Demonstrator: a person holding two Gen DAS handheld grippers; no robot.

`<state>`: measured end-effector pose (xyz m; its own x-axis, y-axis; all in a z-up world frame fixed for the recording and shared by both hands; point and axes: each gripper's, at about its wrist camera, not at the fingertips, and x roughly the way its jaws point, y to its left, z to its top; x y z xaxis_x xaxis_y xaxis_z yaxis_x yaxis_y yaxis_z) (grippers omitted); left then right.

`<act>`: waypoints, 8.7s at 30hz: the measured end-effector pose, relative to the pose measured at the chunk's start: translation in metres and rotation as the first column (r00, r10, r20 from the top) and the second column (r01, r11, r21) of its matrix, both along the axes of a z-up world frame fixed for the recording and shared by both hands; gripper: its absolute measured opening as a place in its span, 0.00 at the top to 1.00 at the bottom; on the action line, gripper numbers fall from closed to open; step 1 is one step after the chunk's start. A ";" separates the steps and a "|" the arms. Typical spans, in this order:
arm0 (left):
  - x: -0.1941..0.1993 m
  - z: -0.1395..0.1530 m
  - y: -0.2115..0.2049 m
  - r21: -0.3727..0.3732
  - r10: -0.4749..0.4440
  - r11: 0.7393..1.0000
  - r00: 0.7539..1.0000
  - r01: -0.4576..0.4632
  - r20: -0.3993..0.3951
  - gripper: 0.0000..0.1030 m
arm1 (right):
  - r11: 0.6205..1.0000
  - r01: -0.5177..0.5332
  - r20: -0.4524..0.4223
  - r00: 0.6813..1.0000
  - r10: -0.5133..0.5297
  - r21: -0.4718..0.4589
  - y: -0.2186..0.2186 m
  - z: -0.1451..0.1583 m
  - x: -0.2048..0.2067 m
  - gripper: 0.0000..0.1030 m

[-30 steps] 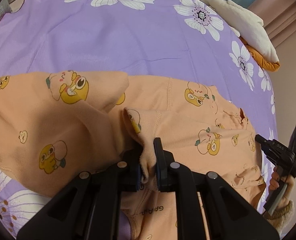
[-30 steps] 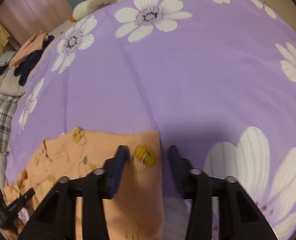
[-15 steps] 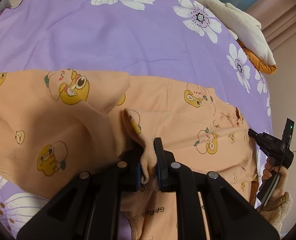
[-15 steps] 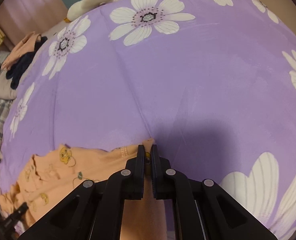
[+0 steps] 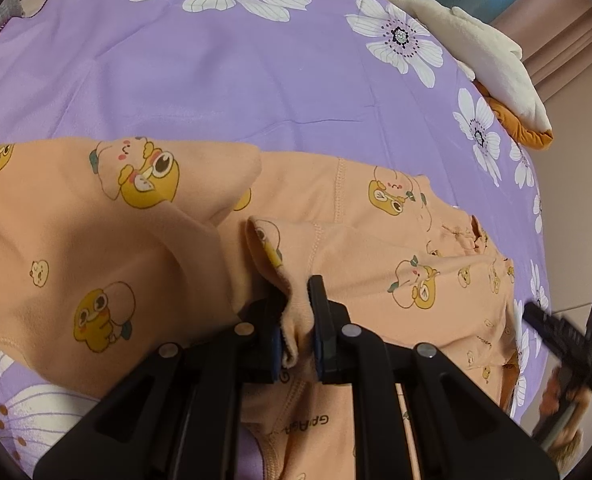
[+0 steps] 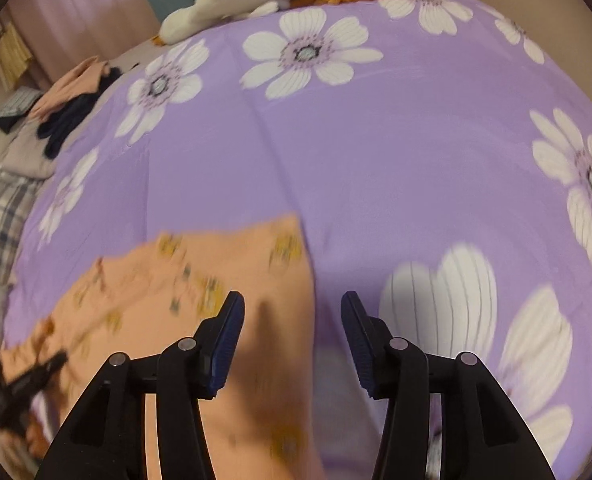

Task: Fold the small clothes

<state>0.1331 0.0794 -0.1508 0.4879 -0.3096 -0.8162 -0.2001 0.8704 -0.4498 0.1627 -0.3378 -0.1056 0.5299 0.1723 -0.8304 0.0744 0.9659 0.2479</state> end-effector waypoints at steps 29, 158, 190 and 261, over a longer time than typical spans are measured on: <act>0.002 -0.002 -0.004 0.036 -0.006 0.999 1.000 0.006 0.009 0.86 | 0.998 0.018 -0.072 0.997 -0.014 0.053 0.005 -0.033 -0.047 0.93; -0.130 0.059 0.221 -0.102 0.700 0.711 0.684 -0.696 0.207 0.91 | 0.989 -0.045 0.131 0.989 0.064 -0.142 0.065 0.039 -0.084 0.05; -0.046 0.136 0.013 -0.089 0.166 0.986 0.904 -0.142 0.393 0.91 | 0.997 0.012 0.143 0.990 -0.002 -0.073 0.029 0.037 -0.090 0.05; -0.138 0.083 0.062 0.060 0.254 0.963 0.959 -0.263 0.124 0.18 | 0.991 -0.121 0.092 0.988 0.125 -0.052 0.070 0.026 -0.071 0.05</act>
<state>-0.0053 0.1411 -0.0674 0.6346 -0.1003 -0.7663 -0.3740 0.8279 -0.4180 0.0915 -0.2677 -0.0798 0.5840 0.2040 -0.7857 -0.0674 0.9768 0.2035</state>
